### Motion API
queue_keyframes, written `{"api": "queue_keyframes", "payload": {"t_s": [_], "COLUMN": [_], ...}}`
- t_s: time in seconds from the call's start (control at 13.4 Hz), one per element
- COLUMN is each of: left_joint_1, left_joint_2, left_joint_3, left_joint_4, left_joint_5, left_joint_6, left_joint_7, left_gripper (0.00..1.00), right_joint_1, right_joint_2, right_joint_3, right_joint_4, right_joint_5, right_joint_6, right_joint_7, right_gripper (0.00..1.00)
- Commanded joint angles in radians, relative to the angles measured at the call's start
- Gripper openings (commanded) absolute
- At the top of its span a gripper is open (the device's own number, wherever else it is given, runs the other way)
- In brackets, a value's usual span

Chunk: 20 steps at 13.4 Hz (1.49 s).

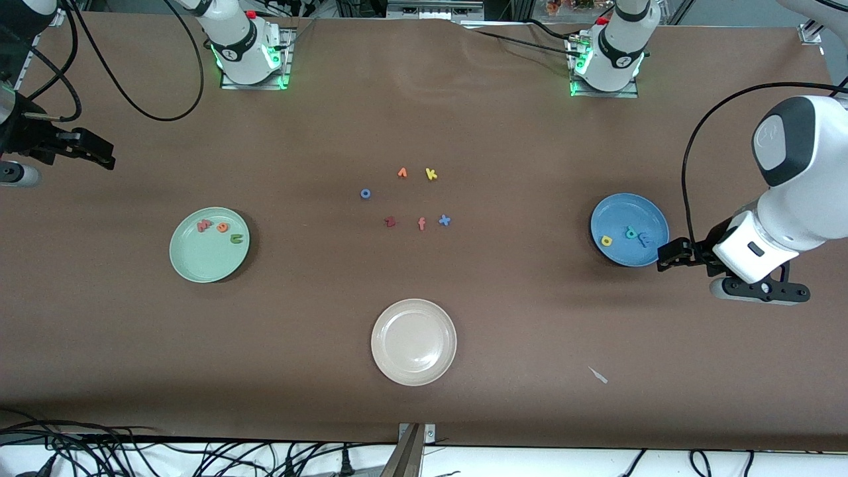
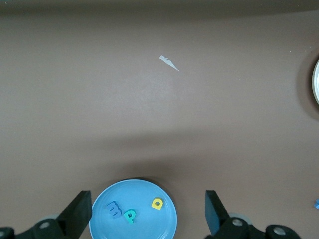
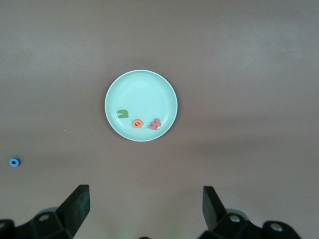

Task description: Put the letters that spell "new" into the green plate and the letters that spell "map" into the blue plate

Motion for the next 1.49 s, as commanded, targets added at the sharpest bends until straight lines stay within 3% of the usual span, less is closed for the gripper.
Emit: {"api": "queue_keyframes", "payload": {"t_s": [0.0,1.41], "left_joint_1": [-0.006,-0.008], "left_joint_2": [-0.014,-0.014], "left_joint_3": [0.007,0.007], "left_joint_4": [-0.024,-0.024], "left_joint_5": [-0.035,-0.035], "left_joint_6": [0.013,0.013], "left_joint_7": [0.028,0.026], "left_gripper": [1.00,1.00], "right_joint_1": [-0.018,-0.010], "right_joint_2": [-0.007,0.012], "right_joint_3": [0.012,0.015], "right_joint_4": [-0.013,-0.007], "right_joint_5": [0.031,0.033], "right_joint_6": [0.045,0.074], "right_joint_7": [-0.014,0.001], "right_gripper": [1.00,1.00]}}
